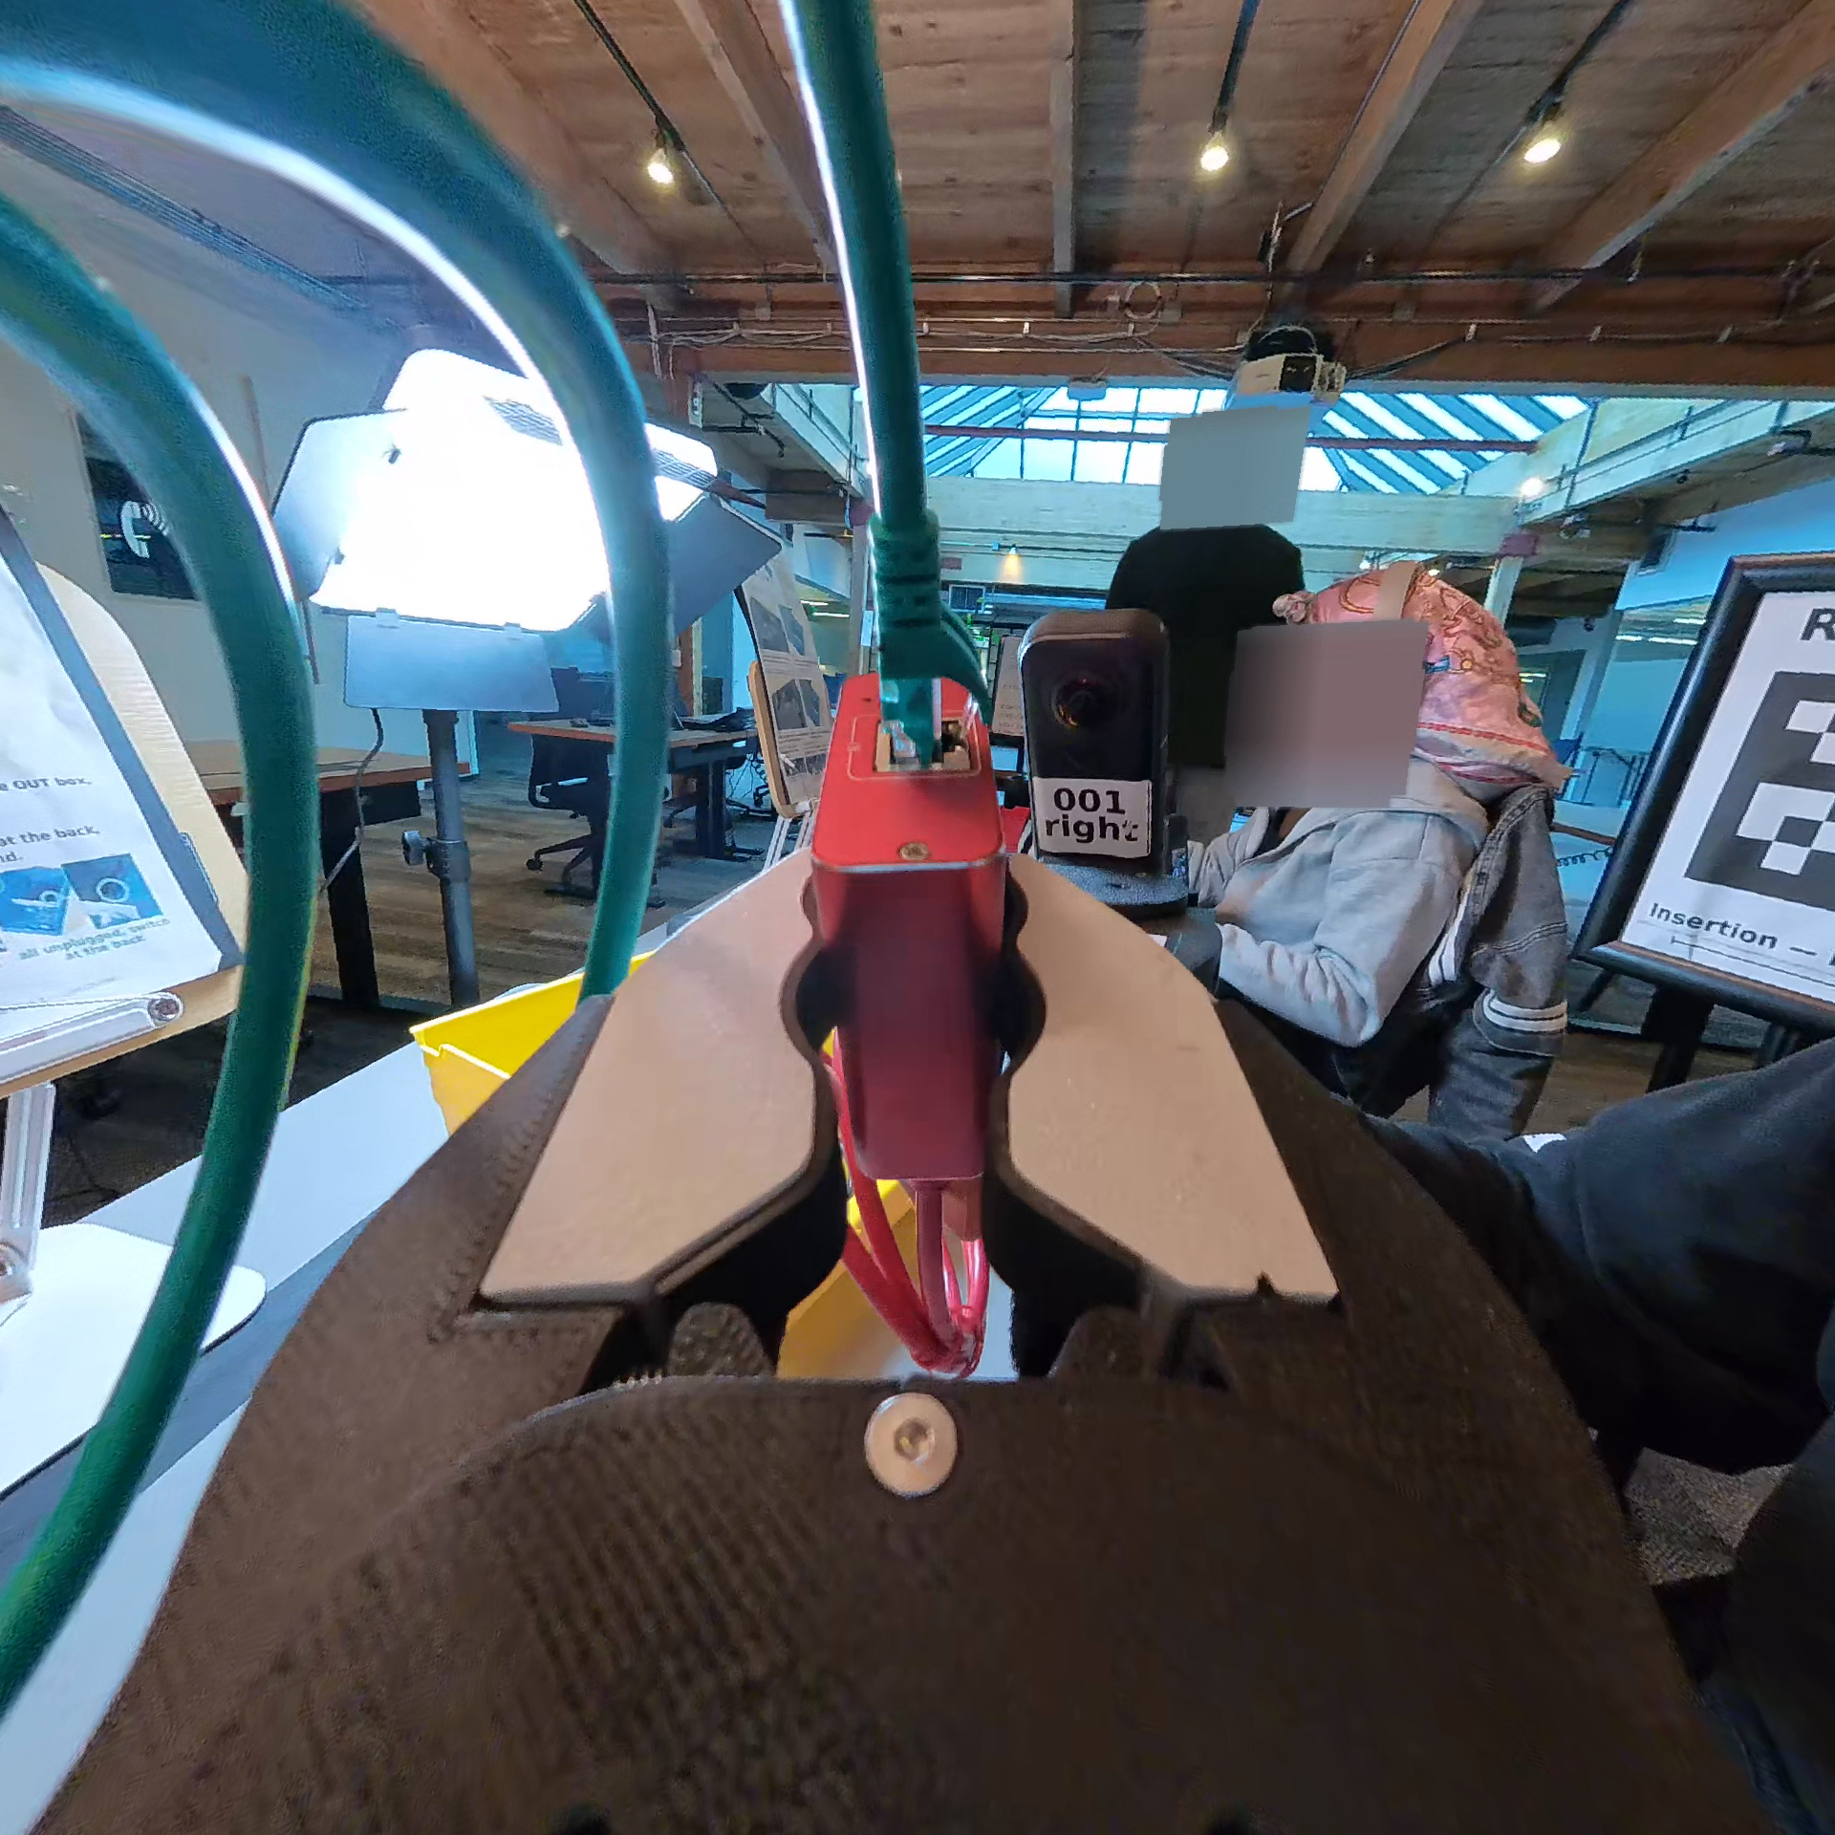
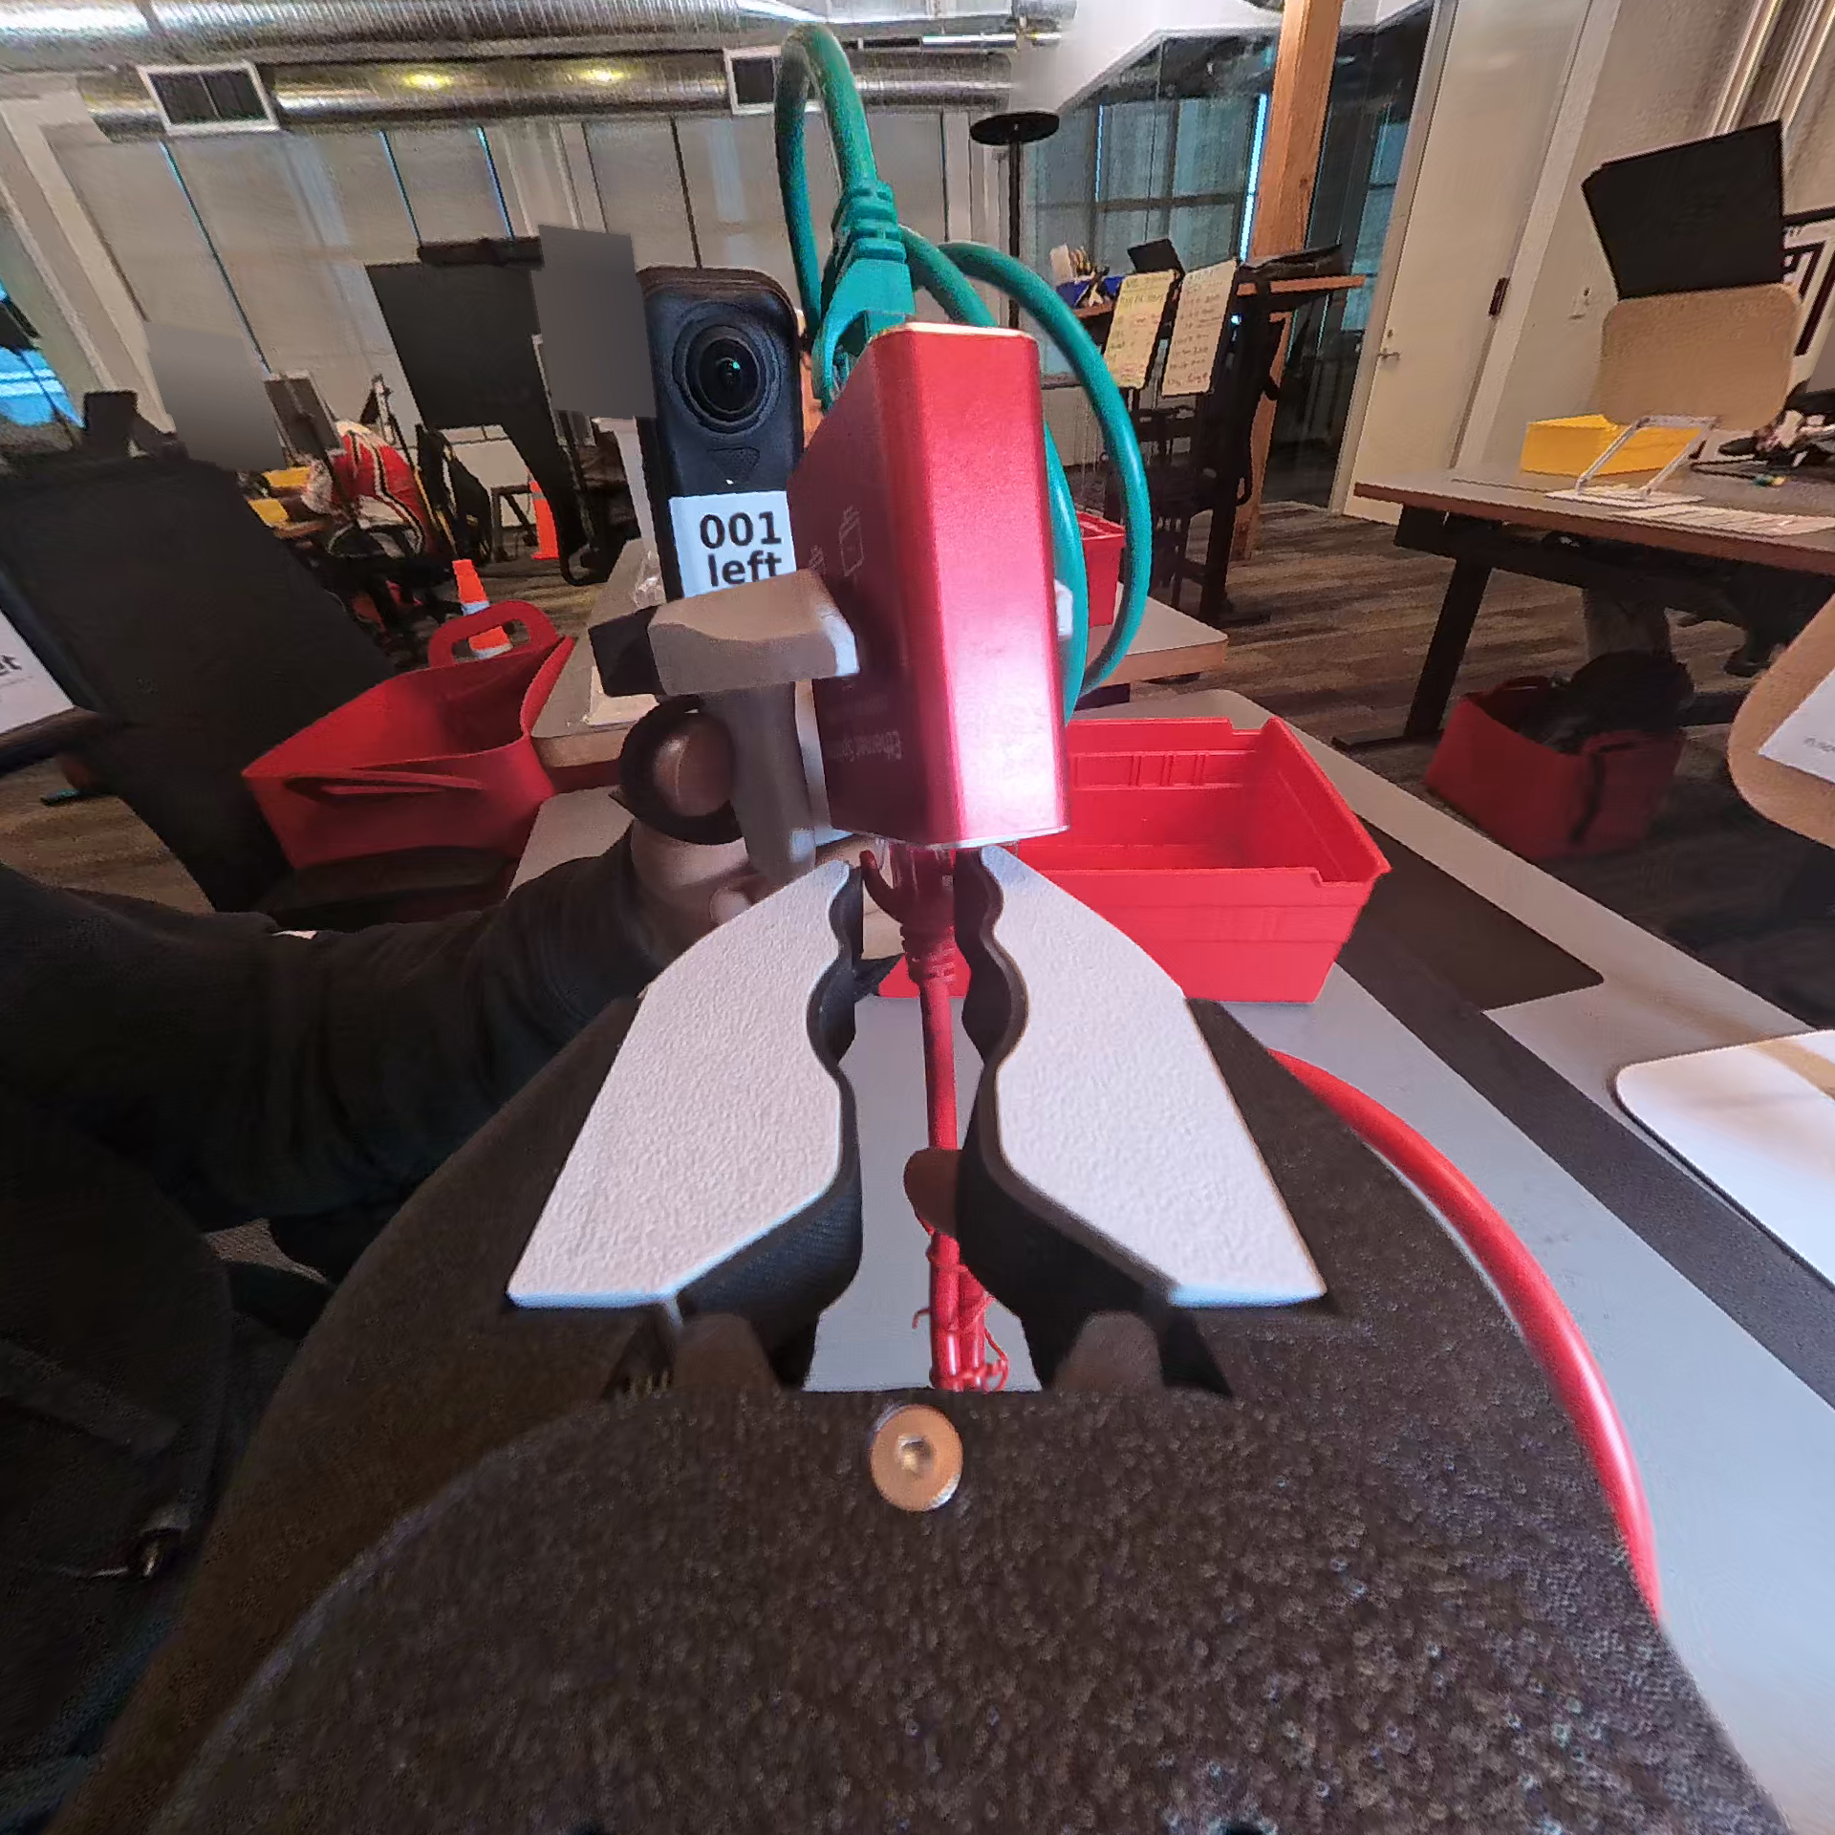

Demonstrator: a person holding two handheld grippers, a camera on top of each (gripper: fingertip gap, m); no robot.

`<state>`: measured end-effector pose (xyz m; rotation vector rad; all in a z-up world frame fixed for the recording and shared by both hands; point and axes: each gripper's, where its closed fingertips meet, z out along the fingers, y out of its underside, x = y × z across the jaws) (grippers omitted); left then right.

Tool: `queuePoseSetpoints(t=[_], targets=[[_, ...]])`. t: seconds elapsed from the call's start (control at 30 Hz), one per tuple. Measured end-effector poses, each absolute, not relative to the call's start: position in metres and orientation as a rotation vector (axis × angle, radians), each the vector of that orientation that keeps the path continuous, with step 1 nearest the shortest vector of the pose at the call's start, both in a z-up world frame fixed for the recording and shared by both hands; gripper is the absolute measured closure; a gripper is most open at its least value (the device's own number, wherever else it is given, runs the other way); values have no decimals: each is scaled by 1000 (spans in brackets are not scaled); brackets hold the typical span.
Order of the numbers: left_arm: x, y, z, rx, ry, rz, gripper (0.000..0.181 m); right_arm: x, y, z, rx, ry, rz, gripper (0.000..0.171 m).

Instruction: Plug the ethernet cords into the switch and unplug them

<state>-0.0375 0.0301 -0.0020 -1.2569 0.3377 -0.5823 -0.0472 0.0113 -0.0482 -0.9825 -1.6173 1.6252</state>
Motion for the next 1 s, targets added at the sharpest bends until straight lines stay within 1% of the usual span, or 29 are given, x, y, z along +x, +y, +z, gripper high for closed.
queuePoseSetpoints(t=[0.13, 0.27, 0.57, 0.6, 0.63, 0.67, 0.7, 0.73, 0.77, 0.8, 0.87, 0.93, 1.0], targets=[[-37, 27, 2, -1237, 338, -583, 153, -49, 8, -46, -955, -1600, 1622, 156], [-37, 22, 10, -1215, 356, -492, 152, -54, 8, -38, -971, -1476, 1622, 157], [-39, 29, -1, -1236, 419, -214, 152, -65, 13, -51, -1120, -1385, 1884, 158], [-39, 29, -2, -1236, 432, -195, 151, -67, 11, -54, -1141, -1379, 1931, 157], [-34, 23, 3, -1187, 458, -230, 151, -74, 15, -67, -1207, -1384, 1881, 158], [-18, 3, 20, -1078, 508, -376, 152, -85, 22, -89, -1258, -1385, 1791, 158], [-9, -6, 32, -1057, 524, -410, 152, -91, 20, -106, -1300, -1371, 1864, 158], [-11, -7, 39, -1081, 518, -270, 152, -91, 12, -109, -1285, -1369, 1976, 158], [-22, -10, 45, -1095, 496, -146, 152, -89, -2, -106, -1223, -1445, 1979, 157], [-35, -17, 51, -1103, 465, -121, 152, -84, -16, -99, -1152, -1553, 1934, 157], [-67, -29, 54, -1145, 399, -205, 152, -73, -30, -75, -1034, -1632, 1844, 157], [-98, -29, 43, -1269, 318, -273, 152, -58, -31, -54, -965, -1668, 1792, 156], [-123, -26, 35, -1308, 248, -233, 152, -41, -16, -33, -947, -1641, 1770, 156]])
